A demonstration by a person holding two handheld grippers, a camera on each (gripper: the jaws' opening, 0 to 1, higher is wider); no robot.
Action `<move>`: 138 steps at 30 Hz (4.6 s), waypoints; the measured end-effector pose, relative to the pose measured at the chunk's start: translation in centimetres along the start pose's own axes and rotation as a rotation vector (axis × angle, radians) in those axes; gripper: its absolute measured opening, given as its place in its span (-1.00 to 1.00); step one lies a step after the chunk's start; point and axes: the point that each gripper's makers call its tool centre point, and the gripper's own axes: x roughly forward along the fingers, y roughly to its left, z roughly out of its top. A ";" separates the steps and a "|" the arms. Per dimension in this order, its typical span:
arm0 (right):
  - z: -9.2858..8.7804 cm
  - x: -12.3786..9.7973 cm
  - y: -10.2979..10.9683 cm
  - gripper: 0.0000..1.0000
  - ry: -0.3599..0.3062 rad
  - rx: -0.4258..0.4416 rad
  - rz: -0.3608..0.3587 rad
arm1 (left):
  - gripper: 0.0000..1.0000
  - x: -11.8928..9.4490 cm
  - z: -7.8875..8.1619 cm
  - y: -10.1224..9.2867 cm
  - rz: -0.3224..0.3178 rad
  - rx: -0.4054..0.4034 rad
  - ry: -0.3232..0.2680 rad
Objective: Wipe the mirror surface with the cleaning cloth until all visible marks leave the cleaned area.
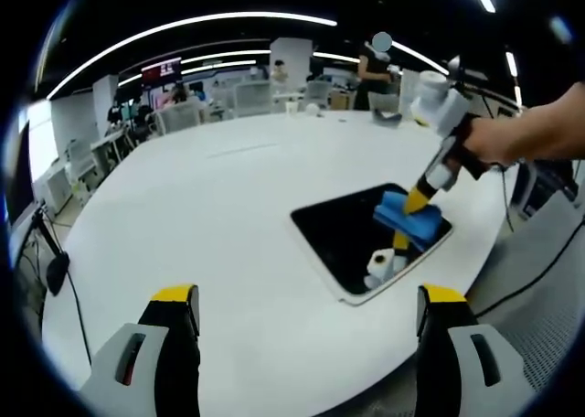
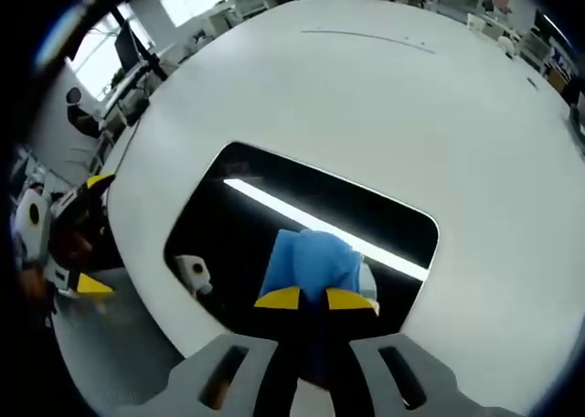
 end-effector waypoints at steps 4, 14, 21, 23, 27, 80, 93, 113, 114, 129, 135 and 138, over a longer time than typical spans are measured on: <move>-0.6 -0.1 0.3 -0.96 -0.002 -0.004 -0.002 | 0.99 0.0 0.0 0.0 0.002 0.003 0.002; -1.9 -0.5 0.8 -0.96 -0.009 0.008 0.010 | 0.99 0.0 0.2 0.0 0.002 0.008 -0.008; -2.8 -0.7 1.2 -0.96 0.003 -0.006 0.016 | 0.99 0.0 0.5 0.2 0.005 0.006 -0.025; -3.1 -0.8 1.4 -0.96 0.005 -0.017 0.017 | 0.99 0.0 0.4 0.2 0.006 -0.001 -0.026; -3.2 -0.9 1.4 -0.96 0.006 -0.019 0.024 | 0.99 0.0 0.4 0.2 0.006 0.001 -0.023; -4.7 -2.0 -1.7 -0.96 0.023 0.025 0.017 | 0.99 -0.1 0.9 -0.2 0.027 -0.001 -0.007; -4.8 -2.2 -2.2 -0.96 0.030 0.040 0.003 | 0.99 -0.1 0.9 -0.4 0.022 0.005 0.000; -3.5 -1.8 -3.2 -0.96 0.041 0.058 -0.032 | 0.99 0.1 0.8 -0.7 0.005 0.021 -0.004; -3.4 -1.8 -3.2 -0.96 0.041 0.060 -0.034 | 0.99 0.1 0.8 -0.7 0.004 0.022 -0.001; -1.8 -1.4 -4.4 -0.96 0.034 0.095 -0.051 | 0.99 0.1 0.6 -0.6 0.000 0.034 0.004; -1.1 -1.1 -4.9 -0.96 0.032 0.099 -0.056 | 0.99 0.1 0.6 -0.5 0.003 0.028 0.000; -0.5 -0.9 -5.3 -0.96 0.031 0.104 -0.061 | 0.99 0.2 0.6 -0.4 0.004 0.036 0.000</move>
